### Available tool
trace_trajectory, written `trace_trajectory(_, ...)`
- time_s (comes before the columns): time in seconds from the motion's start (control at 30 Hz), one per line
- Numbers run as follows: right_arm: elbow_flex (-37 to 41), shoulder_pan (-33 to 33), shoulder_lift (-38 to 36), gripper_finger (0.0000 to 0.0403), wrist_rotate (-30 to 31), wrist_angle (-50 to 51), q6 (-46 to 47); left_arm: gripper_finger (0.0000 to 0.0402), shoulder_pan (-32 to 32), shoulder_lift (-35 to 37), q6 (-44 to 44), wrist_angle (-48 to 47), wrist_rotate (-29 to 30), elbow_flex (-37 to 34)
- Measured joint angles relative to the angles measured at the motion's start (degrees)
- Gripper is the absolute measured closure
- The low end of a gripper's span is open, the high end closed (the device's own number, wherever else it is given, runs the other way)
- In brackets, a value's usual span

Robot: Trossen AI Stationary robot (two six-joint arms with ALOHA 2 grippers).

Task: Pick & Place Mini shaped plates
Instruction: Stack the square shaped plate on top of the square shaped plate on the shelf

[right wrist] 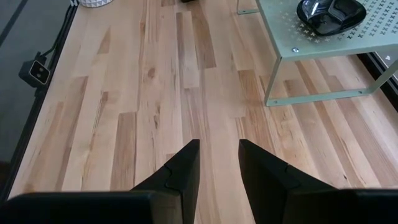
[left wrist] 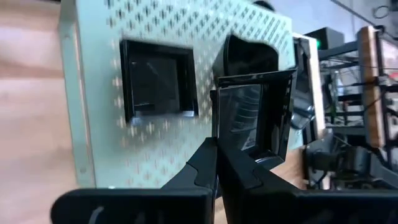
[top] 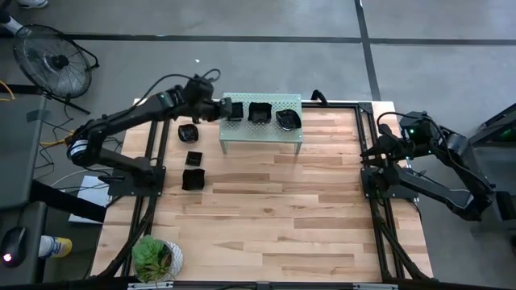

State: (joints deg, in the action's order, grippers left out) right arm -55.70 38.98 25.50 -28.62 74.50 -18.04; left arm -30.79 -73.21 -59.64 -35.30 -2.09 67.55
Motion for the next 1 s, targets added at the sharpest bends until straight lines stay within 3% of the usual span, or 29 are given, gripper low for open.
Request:
trace_trajectory(0.23,0.0,0.0,0.0,0.0297,0.0,0.0,0.0,0.0399,-9.2,0.0,5.6,0.4,-6.9,0.0)
trace_trajectory(0.57,0.0,0.0,0.0,0.0297,0.0,0.0,0.0,0.0399,-18.1,-5.1,8.3,0.8,-24.3,0.0)
trace_trajectory(1.0,0.0,0.0,0.0,0.0297,0.0,0.0,0.0,0.0399,-18.1,-8.5,10.5,0.5,-25.4,0.0)
